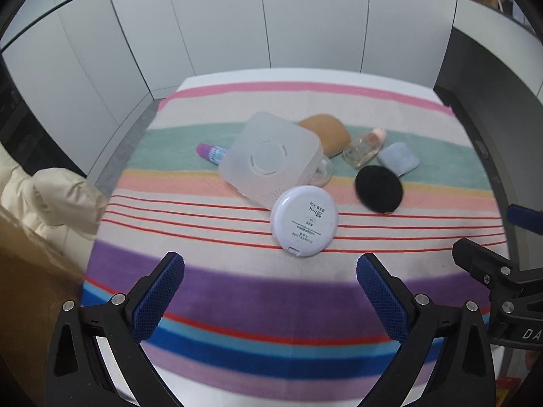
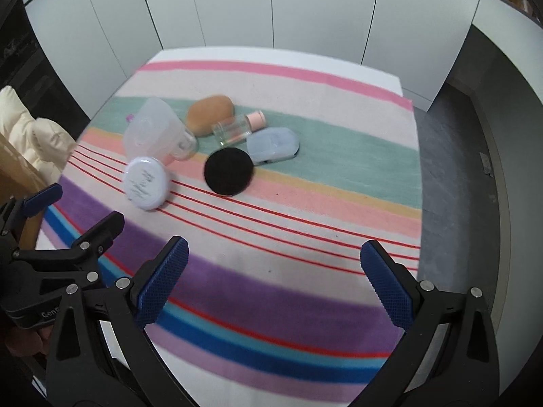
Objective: Organize objects
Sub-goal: 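Grasp the white round compact with the left tool while the right tool grasps the black puff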
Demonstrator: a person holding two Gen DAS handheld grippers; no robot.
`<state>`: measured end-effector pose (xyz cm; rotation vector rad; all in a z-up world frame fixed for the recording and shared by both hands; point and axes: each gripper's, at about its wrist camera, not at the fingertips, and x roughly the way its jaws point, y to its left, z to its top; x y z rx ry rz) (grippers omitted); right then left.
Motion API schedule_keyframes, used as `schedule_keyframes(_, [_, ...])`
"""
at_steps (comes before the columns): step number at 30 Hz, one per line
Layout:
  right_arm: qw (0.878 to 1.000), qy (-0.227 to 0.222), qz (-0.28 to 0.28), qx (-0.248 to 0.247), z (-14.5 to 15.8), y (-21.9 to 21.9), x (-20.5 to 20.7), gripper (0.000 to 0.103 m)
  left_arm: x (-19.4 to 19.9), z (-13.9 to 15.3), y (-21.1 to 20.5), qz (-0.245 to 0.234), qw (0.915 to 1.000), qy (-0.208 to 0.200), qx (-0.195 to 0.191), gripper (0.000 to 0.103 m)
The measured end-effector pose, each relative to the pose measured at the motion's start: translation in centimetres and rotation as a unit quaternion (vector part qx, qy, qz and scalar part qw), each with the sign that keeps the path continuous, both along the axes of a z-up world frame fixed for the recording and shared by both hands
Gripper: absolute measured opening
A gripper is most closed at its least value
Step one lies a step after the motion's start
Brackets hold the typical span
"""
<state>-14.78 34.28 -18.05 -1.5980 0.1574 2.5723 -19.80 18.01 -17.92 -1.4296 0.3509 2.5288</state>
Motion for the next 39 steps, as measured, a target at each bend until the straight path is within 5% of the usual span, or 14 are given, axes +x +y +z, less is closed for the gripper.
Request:
schedule_keyframes(10, [0.999, -0.034, 0.011, 0.002, -4.8, 0.6, -2.2, 0.097, -2.5, -4.0, 1.9, -0.002, 0.9996, -0.024, 0.015, 0.089])
schedule_keyframes(15, [0.999, -0.032, 0.027, -0.002, -5.5, -0.1, -3.0, 0.097, -3.7, -4.4, 2.2, -0.009, 0.9988, -0.033, 0.034, 0.056])
schedule_keyframes(24, [0.998, -0.001, 0.063, 0.004, -6.2, -2.7, -5.6, 0.096, -4.0, -3.8, -1.0, 0.022, 0.9984, -0.042, 0.032, 0.055])
schedule_keyframes(26, [0.998, 0.005, 0.066, 0.014, -6.2, -3.4, -6.7, 0.091, -4.3, -3.8, -1.5, 0.028, 0.9979, -0.047, 0.034, 0.055])
schedule_keyframes(31, [0.997, 0.008, 0.079, 0.018, -5.6, -4.3, -8.5, 0.052, -4.4, -3.8, -2.3, 0.039, 0.9972, -0.053, 0.035, 0.055])
schedule_keyframes(39, [0.998, -0.004, 0.068, -0.003, -5.0, -4.2, -7.8, 0.050, -3.3, -3.4, -2.8, 0.035, 0.9970, -0.058, 0.036, 0.055])
